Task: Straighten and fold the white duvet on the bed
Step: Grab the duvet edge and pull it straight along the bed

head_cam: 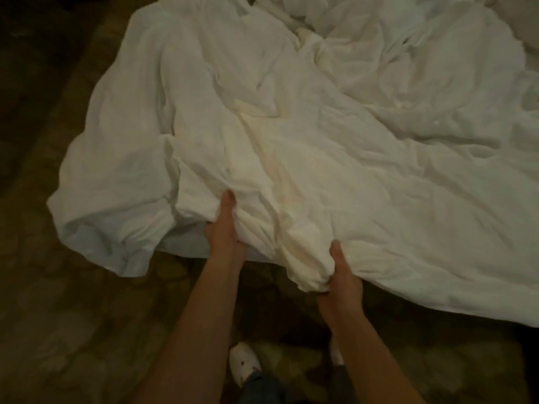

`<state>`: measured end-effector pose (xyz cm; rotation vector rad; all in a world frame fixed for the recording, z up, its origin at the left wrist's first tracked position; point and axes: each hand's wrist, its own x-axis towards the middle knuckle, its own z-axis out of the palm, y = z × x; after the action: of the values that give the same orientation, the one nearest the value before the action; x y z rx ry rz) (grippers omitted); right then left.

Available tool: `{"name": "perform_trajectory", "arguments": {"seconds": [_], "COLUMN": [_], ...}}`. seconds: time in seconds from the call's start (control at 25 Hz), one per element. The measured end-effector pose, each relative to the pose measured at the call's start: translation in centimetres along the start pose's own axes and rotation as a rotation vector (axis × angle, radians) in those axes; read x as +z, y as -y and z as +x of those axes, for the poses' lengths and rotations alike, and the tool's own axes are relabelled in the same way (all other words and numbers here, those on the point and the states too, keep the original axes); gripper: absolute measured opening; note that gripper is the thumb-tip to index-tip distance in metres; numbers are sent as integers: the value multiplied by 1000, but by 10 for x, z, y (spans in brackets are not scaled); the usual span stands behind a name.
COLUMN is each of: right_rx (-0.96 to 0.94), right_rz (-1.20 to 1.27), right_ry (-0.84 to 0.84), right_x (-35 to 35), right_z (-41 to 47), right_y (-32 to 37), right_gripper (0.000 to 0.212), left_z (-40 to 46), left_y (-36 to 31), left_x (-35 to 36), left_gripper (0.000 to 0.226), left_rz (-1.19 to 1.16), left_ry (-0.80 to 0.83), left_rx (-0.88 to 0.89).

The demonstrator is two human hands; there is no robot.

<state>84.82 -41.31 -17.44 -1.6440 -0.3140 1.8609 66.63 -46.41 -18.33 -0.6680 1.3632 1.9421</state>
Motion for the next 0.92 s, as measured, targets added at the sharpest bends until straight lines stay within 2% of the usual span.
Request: {"name": "perform_trajectory", "arguments": {"seconds": [0.08, 0.16, 0.24, 0.32, 0.36, 0.4, 0.44, 0.48, 0.56, 0.6, 0.72, 0.8, 0.84, 0.92], "right_rx": [-103, -65, 129, 111, 96, 81, 163, 171, 84, 132, 31, 21, 9, -41], "right_rz": [56, 104, -10, -186, -251, -287, -240, -238, -76, 98, 135, 98, 76, 8], "right_ry": [-118, -70, 81, 219, 258, 300, 333, 351, 273, 253, 182, 218, 245, 151], "right_x": [-17, -19, 3, 25, 32, 39, 53, 67, 85, 93, 129, 156, 165, 181], "right_z": [2, 6, -3, -6, -8, -10, -14, -20, -23, -23, -40, -55, -57, -54], "right_y": [10, 0, -25, -59, -75, -86, -90, -89, -87, -85, -85, -99, -110, -128], "right_gripper": [59, 79, 93, 75, 72, 83, 94, 92, 57, 52, 59, 63, 68, 74], "left_z": [-8, -20, -20, -13, -7, 2, 12, 21, 40, 49, 75, 86, 92, 101], "left_y": [3, 13, 22, 9, -3, -16, -34, -53, -94, -109, -141, -176, -200, -262], "left_x": [-5, -26, -49, -58, -62, -68, -77, -86, -101, -105, -125, -145, -155, -167], "left_gripper": [56, 53, 75, 93, 89, 80, 72, 67, 69, 76, 87, 85, 77, 53], "left_rz": [18, 82, 76, 47, -22, -132, -280, -402, -533, -547, -377, -228, -181, -131], "left_ry": [-20, -8, 141, 157, 117, 75, 32, 18, 59, 61, -48, -80, -74, 7], "left_rx": [-12, -59, -162, -227, -248, -241, -189, -120, 9, 55, 83, 56, 47, 75]}}
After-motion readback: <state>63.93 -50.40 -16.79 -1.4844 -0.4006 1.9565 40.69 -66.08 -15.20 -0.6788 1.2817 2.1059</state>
